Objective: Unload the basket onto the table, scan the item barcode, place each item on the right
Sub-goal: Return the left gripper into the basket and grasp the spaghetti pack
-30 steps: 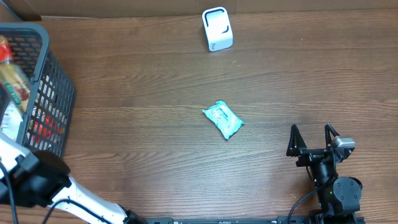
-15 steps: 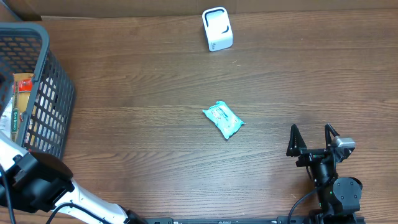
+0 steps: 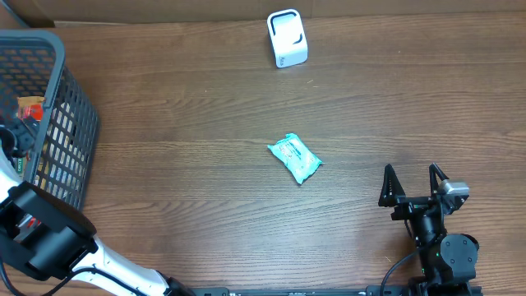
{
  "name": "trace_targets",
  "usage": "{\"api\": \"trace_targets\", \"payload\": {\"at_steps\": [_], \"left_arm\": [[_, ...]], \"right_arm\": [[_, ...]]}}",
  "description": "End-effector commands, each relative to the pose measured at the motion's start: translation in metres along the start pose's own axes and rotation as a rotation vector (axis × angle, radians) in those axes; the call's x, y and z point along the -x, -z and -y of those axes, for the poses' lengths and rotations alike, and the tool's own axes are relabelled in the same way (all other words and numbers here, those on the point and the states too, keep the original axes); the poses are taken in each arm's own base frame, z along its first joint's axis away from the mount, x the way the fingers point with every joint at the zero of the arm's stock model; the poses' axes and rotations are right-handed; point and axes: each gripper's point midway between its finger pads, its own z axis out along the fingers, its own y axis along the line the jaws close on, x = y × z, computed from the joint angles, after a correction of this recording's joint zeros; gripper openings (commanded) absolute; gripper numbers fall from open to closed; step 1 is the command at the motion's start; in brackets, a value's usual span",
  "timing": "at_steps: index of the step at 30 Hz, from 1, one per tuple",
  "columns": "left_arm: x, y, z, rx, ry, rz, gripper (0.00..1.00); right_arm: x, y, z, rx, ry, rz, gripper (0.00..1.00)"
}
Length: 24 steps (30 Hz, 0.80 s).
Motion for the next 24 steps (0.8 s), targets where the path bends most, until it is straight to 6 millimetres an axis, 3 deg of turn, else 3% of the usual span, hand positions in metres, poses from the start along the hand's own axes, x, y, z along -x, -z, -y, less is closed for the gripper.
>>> {"api": "trace_targets", "payload": {"at_steps": [1,7,15,24], "left_arm": [[-0.008,-0.021,-0.002,0.018,-0.126,-0.012,1.00],[-0.007,-0.041,-0.002,0.029,-0.265,0.030,1.00],[0.001,-0.056,-0.003,0.048,-0.300,0.093,1.00],[-0.008,-0.074,-0.002,0.052,-0.349,0.103,1.00]], "right_arm": [[-0.001,0.000,-0.001,0.005,0.000,0.006,1.00],[-0.001,0.000,-0.001,0.005,0.000,0.005,1.00],[-0.001,0.000,-0.001,0.005,0.000,0.006,1.00],[-0.001,0.000,-0.001,0.005,0.000,0.005,1.00]]}}
